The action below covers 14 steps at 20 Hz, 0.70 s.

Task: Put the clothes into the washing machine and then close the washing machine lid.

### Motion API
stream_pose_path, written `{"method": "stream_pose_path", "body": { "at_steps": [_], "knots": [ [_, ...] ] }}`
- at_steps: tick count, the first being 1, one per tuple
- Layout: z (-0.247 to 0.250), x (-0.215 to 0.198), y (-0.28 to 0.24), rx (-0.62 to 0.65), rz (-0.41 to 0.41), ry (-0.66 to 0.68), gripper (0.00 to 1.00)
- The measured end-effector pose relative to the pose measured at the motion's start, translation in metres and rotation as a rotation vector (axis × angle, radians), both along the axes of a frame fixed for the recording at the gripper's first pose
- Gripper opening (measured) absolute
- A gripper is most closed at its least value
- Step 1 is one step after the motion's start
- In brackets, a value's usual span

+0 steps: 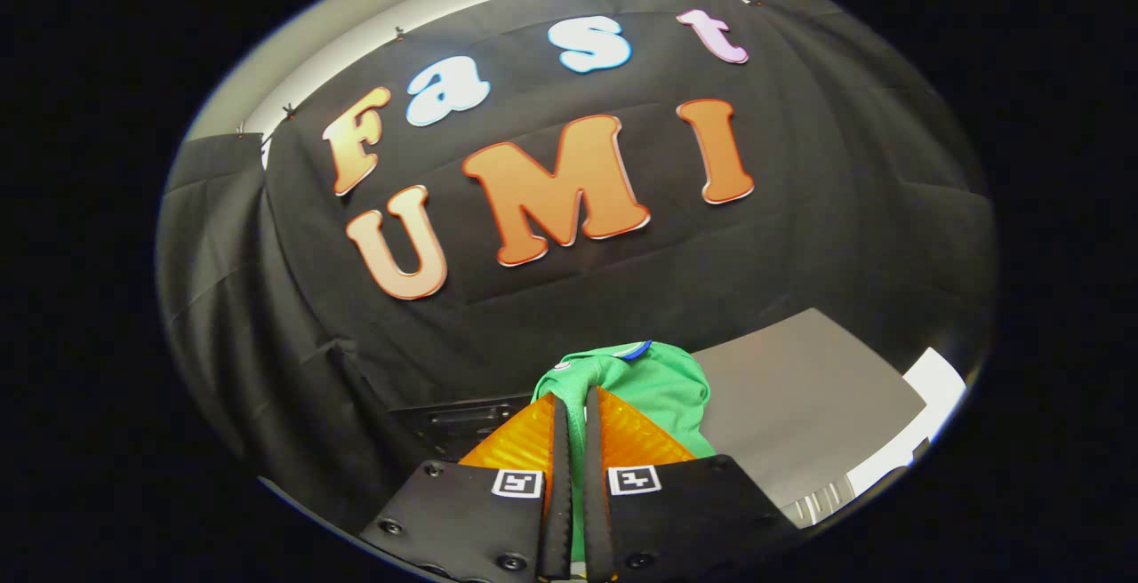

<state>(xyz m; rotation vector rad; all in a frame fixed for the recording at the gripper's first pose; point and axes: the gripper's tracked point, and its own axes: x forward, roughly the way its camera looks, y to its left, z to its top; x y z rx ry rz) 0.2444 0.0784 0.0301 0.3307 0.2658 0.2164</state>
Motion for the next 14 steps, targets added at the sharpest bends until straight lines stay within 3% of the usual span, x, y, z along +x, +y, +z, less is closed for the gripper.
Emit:
{"method": "stream_pose_path", "body": {
  "at_steps": [4,7,14],
  "knots": [
    [0.005,0.000,0.083,0.038,0.130,-0.019,0.14],
    [-0.016,0.004,0.142,0.046,0.183,0.004,0.14],
    [-0.121,0.027,0.226,0.067,0.195,0.184,0.14]
  ]
}}
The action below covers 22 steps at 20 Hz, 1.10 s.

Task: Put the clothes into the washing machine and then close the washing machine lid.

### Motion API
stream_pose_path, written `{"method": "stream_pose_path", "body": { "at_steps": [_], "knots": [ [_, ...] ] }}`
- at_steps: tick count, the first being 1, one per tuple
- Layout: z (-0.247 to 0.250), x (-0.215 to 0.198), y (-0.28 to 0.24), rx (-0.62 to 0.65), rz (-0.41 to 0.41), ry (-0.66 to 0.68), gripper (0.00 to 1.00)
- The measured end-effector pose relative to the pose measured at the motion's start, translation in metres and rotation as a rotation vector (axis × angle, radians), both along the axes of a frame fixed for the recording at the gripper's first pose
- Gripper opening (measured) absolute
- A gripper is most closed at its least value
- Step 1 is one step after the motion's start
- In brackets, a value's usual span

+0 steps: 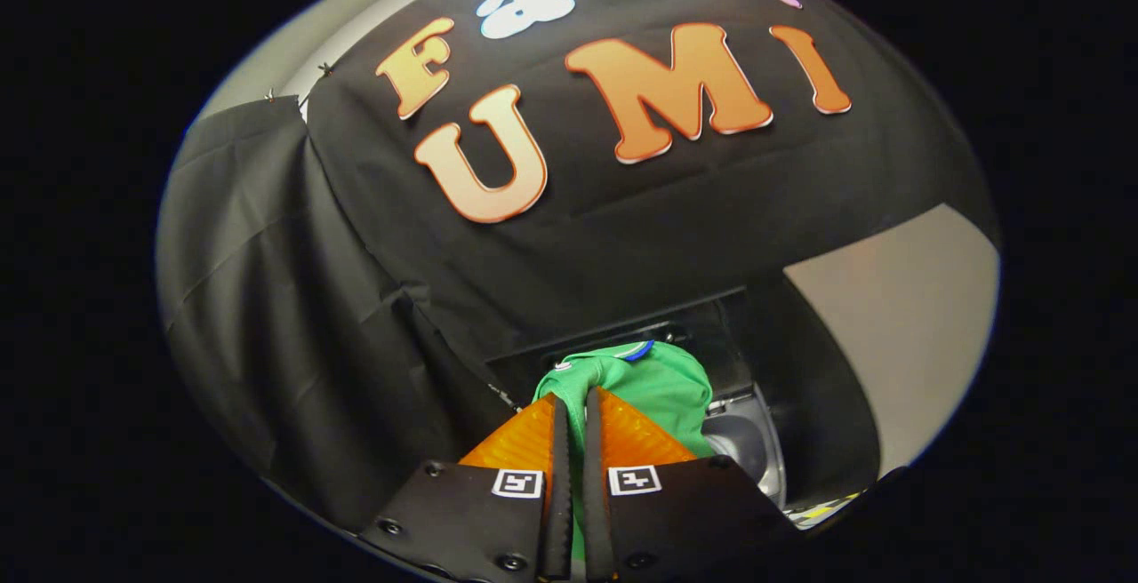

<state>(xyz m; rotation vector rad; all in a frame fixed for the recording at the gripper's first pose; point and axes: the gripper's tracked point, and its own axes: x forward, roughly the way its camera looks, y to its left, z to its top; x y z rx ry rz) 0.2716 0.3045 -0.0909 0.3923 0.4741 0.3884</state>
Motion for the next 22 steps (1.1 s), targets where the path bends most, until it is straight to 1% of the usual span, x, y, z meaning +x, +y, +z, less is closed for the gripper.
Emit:
{"method": "stream_pose_path", "body": {
  "at_steps": [2,4,6,8,12,14,17,22],
  "knots": [
    [-0.034,0.008,0.014,0.000,0.003,0.060,0.14],
    [-0.070,0.017,0.021,-0.009,-0.017,0.112,0.14],
    [-0.105,0.025,0.025,-0.017,-0.066,0.177,0.14],
    [-0.145,0.030,0.031,-0.027,-0.092,0.244,0.14],
    [-0.216,0.040,0.035,-0.056,-0.110,0.368,0.14],
    [-0.239,0.047,0.034,-0.075,-0.114,0.402,0.14],
    [-0.266,0.061,0.033,-0.110,-0.117,0.419,0.14],
    [-0.290,0.075,0.031,-0.141,-0.115,0.434,0.14]
  ]
}}
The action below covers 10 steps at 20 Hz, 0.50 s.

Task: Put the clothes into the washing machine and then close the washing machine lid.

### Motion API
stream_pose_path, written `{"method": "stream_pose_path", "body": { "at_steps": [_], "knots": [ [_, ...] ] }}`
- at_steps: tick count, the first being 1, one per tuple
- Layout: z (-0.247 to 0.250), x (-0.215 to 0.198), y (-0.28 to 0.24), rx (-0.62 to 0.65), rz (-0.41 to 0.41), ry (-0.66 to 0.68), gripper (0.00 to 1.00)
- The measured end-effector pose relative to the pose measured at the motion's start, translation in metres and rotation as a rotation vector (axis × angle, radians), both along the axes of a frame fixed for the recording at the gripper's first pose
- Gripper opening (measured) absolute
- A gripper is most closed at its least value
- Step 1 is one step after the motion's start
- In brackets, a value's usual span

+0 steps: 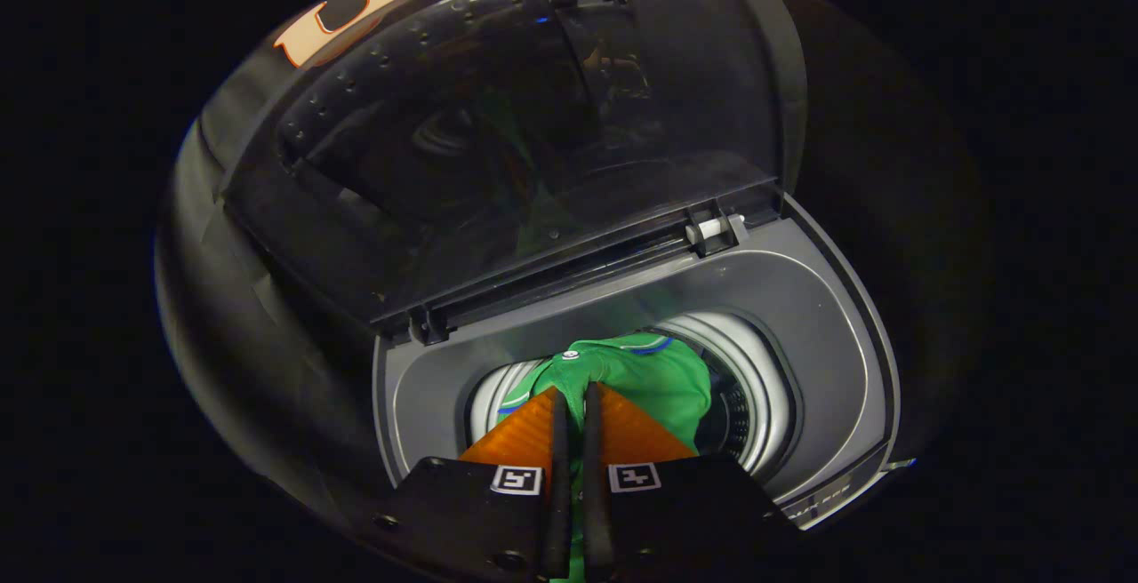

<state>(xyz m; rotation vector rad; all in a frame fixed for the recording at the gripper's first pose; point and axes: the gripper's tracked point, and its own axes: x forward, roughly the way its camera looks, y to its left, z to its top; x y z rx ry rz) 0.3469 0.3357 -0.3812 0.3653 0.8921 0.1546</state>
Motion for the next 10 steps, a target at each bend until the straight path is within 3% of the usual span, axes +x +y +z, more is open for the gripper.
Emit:
{"method": "stream_pose_path", "body": {
  "at_steps": [10],
  "knots": [
    [-0.032,0.009,-0.008,-0.070,0.001,0.036,0.14]
  ]
}}
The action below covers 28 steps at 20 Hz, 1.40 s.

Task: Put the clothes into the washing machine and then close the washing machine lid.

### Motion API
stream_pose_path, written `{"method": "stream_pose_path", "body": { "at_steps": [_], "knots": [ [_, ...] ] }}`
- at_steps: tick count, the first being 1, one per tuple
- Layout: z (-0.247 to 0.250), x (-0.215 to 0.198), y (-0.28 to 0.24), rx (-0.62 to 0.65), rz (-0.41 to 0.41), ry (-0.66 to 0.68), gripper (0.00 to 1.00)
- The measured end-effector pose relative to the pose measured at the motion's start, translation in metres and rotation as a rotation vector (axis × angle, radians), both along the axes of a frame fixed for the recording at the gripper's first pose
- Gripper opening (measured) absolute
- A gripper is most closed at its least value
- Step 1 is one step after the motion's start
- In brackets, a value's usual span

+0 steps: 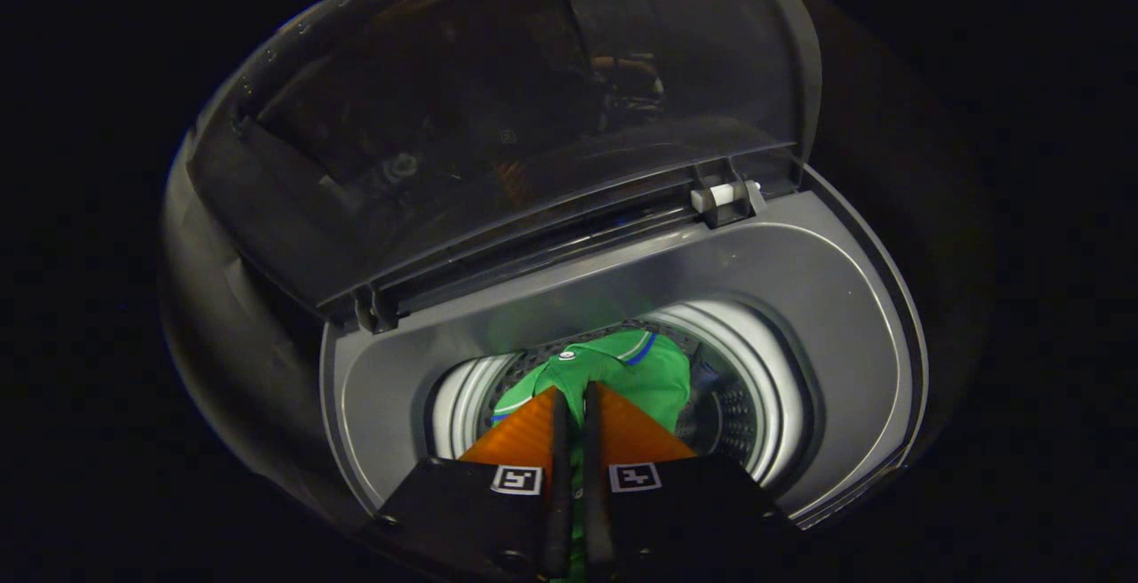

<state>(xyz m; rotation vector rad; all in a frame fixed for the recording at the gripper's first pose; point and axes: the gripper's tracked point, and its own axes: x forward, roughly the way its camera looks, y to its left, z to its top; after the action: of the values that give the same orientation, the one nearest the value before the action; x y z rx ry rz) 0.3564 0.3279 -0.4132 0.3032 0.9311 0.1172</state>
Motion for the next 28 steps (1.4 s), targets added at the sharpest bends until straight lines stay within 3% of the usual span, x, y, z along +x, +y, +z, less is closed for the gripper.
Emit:
{"method": "stream_pose_path", "body": {
  "at_steps": [6,11,20,28],
  "knots": [
    [0.002,0.001,0.001,0.006,0.024,-0.013,0.17],
    [0.012,-0.012,-0.001,0.020,0.033,-0.023,1.00],
    [0.096,-0.039,-0.016,0.013,0.075,-0.161,0.99],
    [0.240,0.002,-0.008,-0.023,0.130,-0.445,0.99]
  ]
}}
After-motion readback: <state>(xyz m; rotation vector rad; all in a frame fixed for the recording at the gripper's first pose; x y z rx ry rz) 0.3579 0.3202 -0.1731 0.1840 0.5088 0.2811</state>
